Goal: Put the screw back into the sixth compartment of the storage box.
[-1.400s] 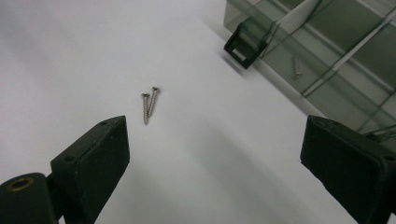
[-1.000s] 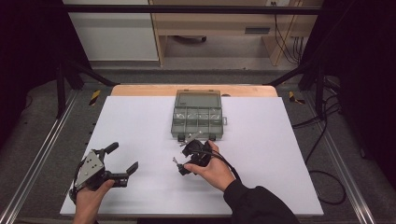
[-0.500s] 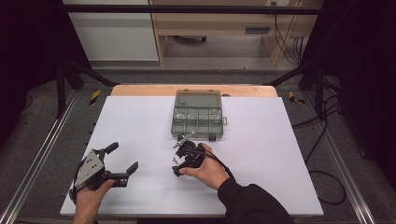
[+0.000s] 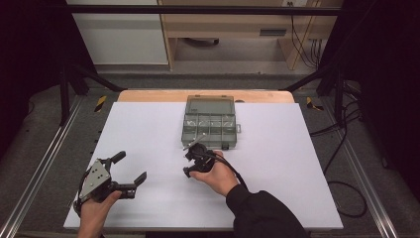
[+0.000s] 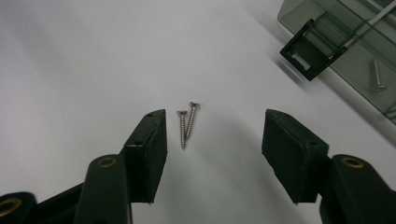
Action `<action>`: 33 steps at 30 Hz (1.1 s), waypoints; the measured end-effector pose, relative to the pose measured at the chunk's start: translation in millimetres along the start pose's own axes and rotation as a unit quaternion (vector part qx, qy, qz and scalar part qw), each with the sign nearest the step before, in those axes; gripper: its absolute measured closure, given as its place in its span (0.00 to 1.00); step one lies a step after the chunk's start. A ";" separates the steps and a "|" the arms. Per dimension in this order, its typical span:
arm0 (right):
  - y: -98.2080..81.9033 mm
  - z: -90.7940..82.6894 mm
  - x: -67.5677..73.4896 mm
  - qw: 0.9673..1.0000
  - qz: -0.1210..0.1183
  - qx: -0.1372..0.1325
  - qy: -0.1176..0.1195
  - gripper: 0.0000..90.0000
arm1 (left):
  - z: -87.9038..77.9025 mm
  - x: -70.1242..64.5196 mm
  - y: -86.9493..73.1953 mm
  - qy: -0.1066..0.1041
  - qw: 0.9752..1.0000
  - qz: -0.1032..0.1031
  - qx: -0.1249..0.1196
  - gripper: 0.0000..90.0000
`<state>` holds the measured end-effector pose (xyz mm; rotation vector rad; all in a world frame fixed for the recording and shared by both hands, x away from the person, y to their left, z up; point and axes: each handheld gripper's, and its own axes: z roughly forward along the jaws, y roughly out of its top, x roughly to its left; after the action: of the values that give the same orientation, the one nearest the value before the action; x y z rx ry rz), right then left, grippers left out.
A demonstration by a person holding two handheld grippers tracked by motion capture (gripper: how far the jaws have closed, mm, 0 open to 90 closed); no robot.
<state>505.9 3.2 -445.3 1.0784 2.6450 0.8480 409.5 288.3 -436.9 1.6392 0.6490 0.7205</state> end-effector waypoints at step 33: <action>3.8 17.7 3.1 1.000 0.018 -0.001 0.021 0.82 | 0.3 -0.2 0.1 -0.001 1.000 0.000 0.002 0.02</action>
<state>512.1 15.4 -457.7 1.1219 2.6659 0.8903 409.6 287.9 -437.0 1.6435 0.6492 0.7180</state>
